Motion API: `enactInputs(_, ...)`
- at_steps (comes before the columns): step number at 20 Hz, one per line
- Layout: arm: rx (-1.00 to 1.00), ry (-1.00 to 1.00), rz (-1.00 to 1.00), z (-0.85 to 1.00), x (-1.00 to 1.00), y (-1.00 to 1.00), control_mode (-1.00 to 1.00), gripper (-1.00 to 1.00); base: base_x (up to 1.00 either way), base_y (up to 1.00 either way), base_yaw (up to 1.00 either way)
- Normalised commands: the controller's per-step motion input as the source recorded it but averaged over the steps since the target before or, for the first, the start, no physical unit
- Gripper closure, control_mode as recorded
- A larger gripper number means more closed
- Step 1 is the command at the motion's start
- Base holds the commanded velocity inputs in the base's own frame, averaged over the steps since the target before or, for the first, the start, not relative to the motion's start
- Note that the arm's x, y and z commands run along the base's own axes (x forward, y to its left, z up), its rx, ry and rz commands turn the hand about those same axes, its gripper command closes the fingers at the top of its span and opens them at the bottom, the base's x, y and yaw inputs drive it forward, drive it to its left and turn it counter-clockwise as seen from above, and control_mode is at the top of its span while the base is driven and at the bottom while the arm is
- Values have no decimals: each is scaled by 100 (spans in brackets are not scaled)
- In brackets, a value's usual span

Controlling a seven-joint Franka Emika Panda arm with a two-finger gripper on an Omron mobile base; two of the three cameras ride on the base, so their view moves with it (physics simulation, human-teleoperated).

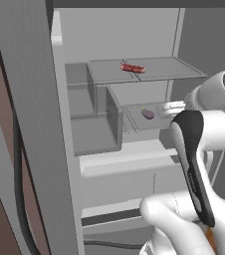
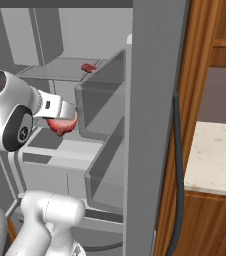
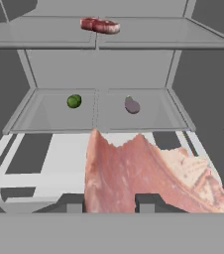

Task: Gather the eggplant and avocado from the fridge and place them on a tray on the dining counter. Then gather the steaks from the fridge and place them on the other tray.

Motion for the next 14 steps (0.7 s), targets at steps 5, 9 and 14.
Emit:
enactInputs(5, 1, 5, 0, -2, -32, 3, -100, 100, 0, 0, 0)
enactInputs(9, 0, 2, 0, 0, -18, 0, -100, 100, 0, 0, 0)
enactInputs(14, 0, 1, 0, 0, -10, 2, 100, 100, -18, 4, 0)
